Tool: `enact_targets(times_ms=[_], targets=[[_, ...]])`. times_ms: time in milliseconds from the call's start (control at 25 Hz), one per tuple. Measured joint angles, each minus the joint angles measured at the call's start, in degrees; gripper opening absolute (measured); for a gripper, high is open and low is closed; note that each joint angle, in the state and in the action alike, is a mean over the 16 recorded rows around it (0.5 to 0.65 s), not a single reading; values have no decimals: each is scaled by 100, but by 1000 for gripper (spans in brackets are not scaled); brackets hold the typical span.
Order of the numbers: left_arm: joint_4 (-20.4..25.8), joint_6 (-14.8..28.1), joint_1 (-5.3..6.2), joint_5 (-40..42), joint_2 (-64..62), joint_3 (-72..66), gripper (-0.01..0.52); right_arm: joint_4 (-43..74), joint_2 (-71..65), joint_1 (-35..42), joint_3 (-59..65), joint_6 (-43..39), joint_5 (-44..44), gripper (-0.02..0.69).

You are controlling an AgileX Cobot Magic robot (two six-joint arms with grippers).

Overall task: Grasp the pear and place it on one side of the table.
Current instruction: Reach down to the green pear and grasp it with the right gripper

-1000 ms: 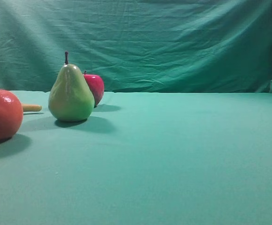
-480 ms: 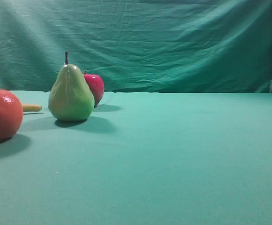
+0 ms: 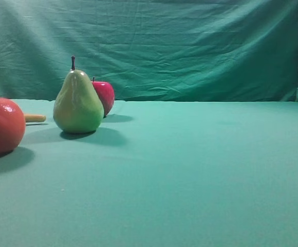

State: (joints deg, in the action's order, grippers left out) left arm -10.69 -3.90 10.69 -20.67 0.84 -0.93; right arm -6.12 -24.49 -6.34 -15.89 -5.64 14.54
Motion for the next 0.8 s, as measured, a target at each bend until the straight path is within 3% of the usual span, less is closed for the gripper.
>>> enact_targets(times_ms=[520,640,800], targets=[[0,0,0,0,0,0,0,-38,-4068,-1972,-2611,1502,595,10],[0,0,0,0,0,0,0,-38,-4854,-2516,-3188,1682,529,51],[0,0,0,0,0,0,0,-38,-5784,-3127,-3929,1854,447,176]])
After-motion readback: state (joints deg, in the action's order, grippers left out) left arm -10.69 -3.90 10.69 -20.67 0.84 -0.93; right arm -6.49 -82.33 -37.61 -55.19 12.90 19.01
